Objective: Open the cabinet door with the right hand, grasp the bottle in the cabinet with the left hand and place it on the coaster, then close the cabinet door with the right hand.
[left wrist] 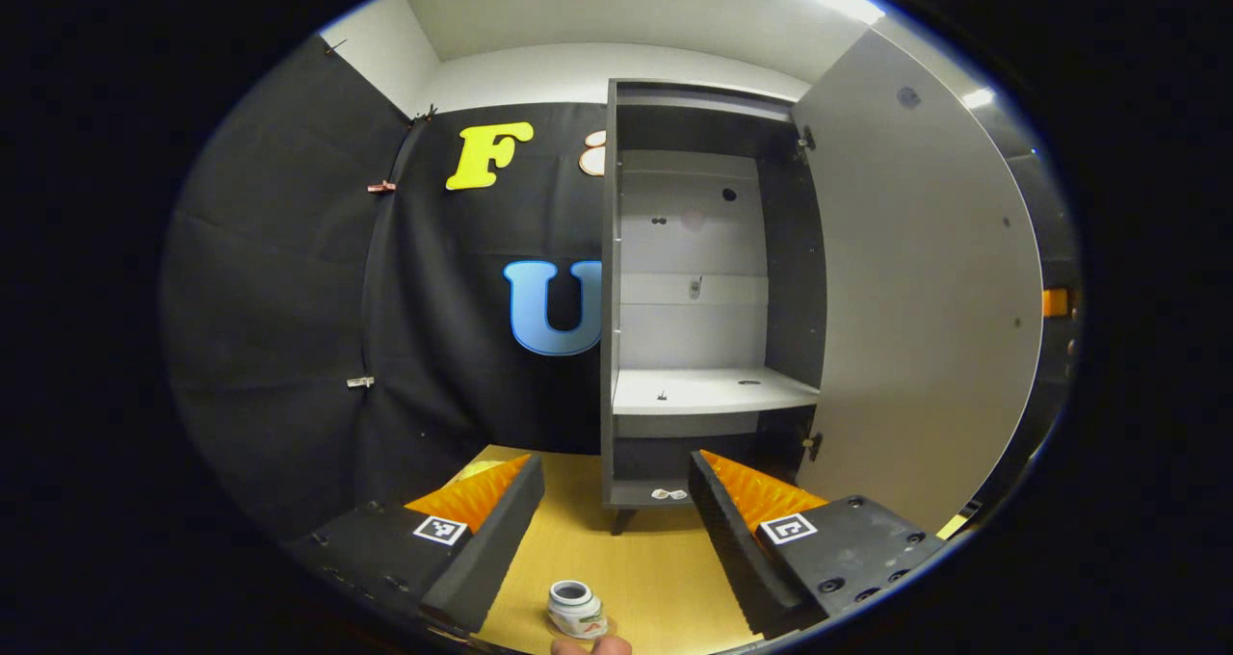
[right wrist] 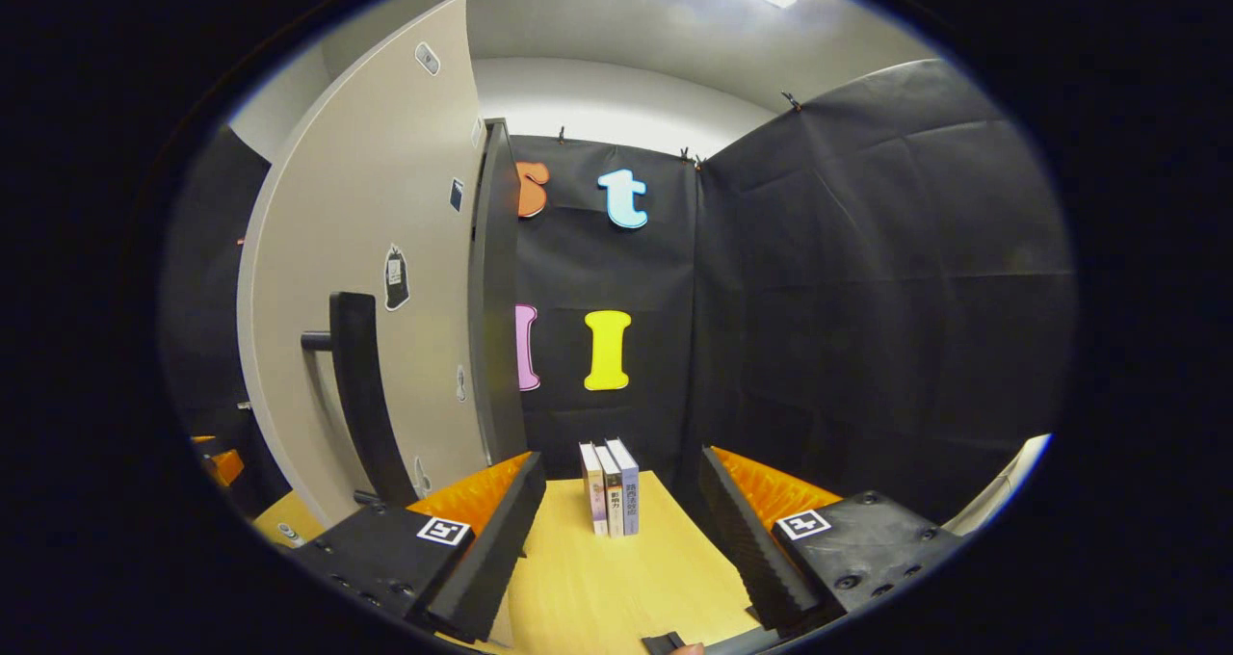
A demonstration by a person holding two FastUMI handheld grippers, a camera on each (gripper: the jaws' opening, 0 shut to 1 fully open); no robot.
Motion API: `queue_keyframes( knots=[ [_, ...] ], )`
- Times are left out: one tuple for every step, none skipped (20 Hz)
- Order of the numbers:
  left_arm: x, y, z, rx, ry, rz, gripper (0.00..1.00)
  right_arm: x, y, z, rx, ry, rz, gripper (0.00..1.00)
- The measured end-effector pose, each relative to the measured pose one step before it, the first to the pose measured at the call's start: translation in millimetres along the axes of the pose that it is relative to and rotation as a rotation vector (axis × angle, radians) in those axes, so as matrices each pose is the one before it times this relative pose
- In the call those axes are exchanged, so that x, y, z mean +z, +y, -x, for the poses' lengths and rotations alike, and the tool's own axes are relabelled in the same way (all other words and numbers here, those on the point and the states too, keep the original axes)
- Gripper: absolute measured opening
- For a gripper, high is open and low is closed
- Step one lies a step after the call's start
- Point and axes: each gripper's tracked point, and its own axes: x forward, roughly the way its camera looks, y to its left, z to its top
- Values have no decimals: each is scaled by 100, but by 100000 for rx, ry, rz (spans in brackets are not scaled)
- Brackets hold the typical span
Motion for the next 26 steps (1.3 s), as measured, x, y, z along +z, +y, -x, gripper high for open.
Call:
queue_keyframes(
  knots=[
    [580, -105, 220, 734, -109, 1352, 95, 111, 428, 147, 1383, 451, -1937, 99],
    [672, -2, 137, 651, -310, 708, 95, -47, 500, 12, 1678, 870, -1694, 99],
    [495, -50, 159, 425, -588, -88, 95, -145, 400, 46, 1333, 1415, -1746, 99],
    [459, 25, 37, 89, -548, -1211, 95, -128, 441, 42, 1366, 1287, -1776, 99],
    [235, 128, -145, 366, -230, -2233, 95, 40, 470, 24, 1557, 549, -1535, 99],
    [229, 200, -54, 250, -64, -2436, 95, 195, 313, 103, 1001, -115, -1121, 98],
    [46, 200, -31, 182, -36, -1906, 95, 97, 415, 85, 1100, 57, -661, 98],
    [60, 116, -77, -288, -268, -1032, 95, -124, 574, 50, 1556, 430, -126, 98],
    [-69, -38, 79, -443, -365, -531, 95, -211, 306, 12, 151, 513, 918, 98],
    [-97, 87, 40, -123, 154, -333, 92, 15, -143, 191, -726, -221, 1623, 98],
    [-262, 69, 217, -149, 101, -251, 92, -68, -10, 90, -629, -2, 979, 97],
    [-31, 141, 144, -277, 125, -150, 95, -113, 225, 88, -556, 126, -189, 97],
    [-32, 124, 165, -195, -92, -68, 95, -171, 470, 76, -25, 430, -660, 97],
    [19, 143, 146, -376, -52, -39, 95, -158, 120, -106, -1440, 96, 45, 97],
    [-95, 222, 21, -311, -223, -39, 94, -9, 349, 205, -507, 23, 335, 95],
    [-57, 210, 31, -364, -185, -97, 94, -143, 551, -255, 15, 2, 512, 95],
    [-72, 185, -20, -171, -40, -68, 92, 7, 635, 51, 137, -88, 431, 96],
    [-17, 335, -80, -113, 37, 104, 94, -104, 932, 433, 300, -47, 324, 95],
    [-114, 128, -9, -280, -96, 284, 95, -119, 747, 357, 255, 92, 145, 96],
    [98, 294, -36, -171, -224, 299, 94, -166, 980, 412, 418, 12, 305, 96],
    [60, 247, 33, -25, -278, 149, 95, -52, 977, 312, 678, -27, 702, 95],
    [128, 341, -70, 210, -266, -56, 95, -141, 1071, 147, 880, 140, 949, 95],
    [106, 274, 31, 316, -488, -13, 95, -99, 841, 69, 585, 124, 597, 96],
    [134, 281, -41, 137, -451, -27, 95, -95, 998, 68, 844, 84, 580, 95],
    [-86, 323, 65, 354, -369, -168, 95, -97, 834, -11, 724, 133, -104, 95],
    [94, 369, 0, 376, 43, -214, 92, -146, 727, -161, 671, 252, -555, 95]
  ],
)
